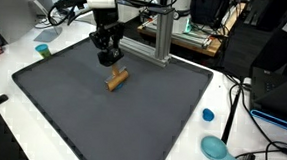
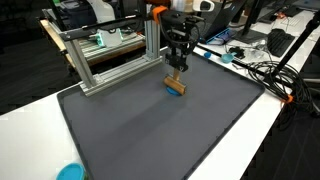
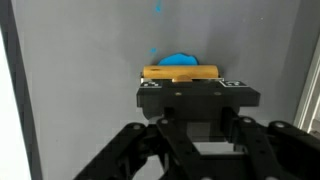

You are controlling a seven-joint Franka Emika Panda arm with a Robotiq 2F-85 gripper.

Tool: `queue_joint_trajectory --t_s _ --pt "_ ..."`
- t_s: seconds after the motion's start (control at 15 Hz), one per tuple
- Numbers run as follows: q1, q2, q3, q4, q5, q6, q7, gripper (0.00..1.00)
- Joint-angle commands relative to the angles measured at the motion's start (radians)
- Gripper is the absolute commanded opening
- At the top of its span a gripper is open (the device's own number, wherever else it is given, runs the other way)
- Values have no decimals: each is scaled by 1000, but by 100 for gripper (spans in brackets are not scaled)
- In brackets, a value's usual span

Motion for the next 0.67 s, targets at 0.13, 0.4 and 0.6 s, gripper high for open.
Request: queue_joint_trajectory --t_s 0.13,0.4,0.6 --pt "4 19 2 -5 -22 29 10 22" --pt "19 45 -9 -11 -74 39 37 22" --pt "27 56 -20 -7 -129 30 78 22"
